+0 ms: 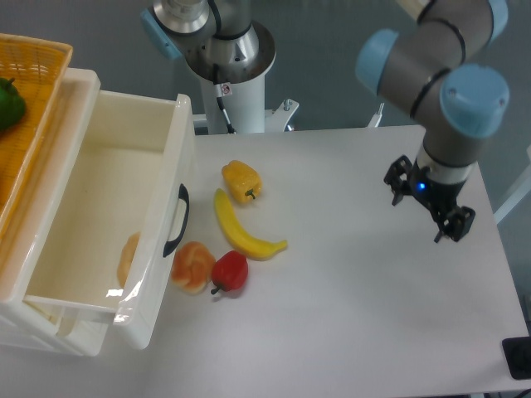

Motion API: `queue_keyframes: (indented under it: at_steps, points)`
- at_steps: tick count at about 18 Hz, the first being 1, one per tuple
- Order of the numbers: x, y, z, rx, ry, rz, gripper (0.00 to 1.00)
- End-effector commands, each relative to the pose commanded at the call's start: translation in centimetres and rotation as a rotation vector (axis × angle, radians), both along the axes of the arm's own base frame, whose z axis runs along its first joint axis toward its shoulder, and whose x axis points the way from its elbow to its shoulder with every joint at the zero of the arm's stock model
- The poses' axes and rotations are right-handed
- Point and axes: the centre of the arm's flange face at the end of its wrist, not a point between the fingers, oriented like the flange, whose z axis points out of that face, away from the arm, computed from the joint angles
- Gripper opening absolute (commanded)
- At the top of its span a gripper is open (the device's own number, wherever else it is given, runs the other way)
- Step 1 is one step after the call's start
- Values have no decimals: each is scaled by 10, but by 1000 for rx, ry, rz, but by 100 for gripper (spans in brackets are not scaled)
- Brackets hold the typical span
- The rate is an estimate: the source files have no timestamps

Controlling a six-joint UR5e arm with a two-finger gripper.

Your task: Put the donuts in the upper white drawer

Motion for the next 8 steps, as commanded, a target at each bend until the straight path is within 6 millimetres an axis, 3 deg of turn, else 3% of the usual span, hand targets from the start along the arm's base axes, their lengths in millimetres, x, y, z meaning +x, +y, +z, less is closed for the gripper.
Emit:
queue_keyframes:
  at_steps: [2, 8]
  points:
    - [-1, 5, -10, -3, -9, 1, 100]
    - [0, 13, -17, 1, -2, -8, 100]
